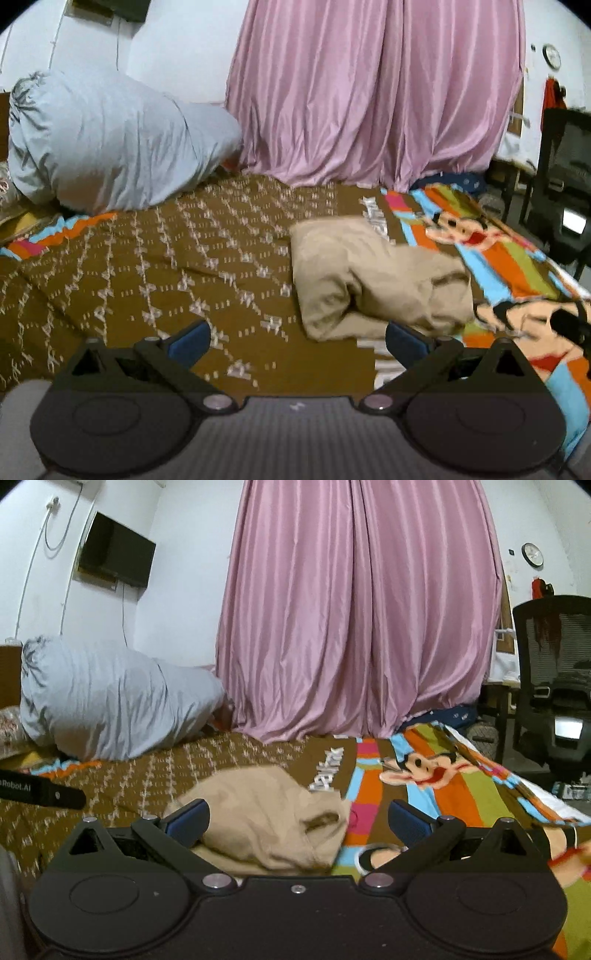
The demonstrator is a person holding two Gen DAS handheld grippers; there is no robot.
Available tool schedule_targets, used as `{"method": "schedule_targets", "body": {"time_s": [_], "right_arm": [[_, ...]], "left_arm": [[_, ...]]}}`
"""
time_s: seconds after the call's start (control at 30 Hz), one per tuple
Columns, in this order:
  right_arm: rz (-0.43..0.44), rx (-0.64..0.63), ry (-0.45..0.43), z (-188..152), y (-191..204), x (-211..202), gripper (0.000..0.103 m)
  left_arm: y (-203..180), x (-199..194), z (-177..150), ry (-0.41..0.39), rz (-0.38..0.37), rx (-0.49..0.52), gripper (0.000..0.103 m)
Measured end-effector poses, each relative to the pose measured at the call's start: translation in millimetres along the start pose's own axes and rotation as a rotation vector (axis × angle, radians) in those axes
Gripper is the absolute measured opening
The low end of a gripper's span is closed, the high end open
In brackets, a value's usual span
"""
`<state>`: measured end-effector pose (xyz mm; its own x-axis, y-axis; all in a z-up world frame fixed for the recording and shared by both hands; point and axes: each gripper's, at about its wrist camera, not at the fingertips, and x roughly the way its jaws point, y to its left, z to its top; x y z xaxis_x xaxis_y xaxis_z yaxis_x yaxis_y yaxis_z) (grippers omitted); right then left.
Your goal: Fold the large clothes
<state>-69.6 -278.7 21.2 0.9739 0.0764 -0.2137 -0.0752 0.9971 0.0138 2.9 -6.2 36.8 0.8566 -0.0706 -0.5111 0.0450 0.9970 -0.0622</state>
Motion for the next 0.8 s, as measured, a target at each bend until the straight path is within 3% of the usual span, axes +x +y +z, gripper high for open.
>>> {"method": "schedule_targets", "body": {"time_s": [0.17, 0.37, 0.8], "right_arm": [[0.007, 0.003, 0.043, -10, -2, 11, 0.102], [0.016, 0.019, 0.098, -17, -5, 24, 0.102], [0.018, 0.033, 0.112, -19, -6, 28, 0.102]], "left_arm": [[-1, 11, -12, 0.058, -0.005, 0.001, 0.103], [-1, 12, -16, 0.054, 0.005, 0.008, 0.103], [5, 16, -15, 0.075, 0.007, -0.007, 0.103]]}}
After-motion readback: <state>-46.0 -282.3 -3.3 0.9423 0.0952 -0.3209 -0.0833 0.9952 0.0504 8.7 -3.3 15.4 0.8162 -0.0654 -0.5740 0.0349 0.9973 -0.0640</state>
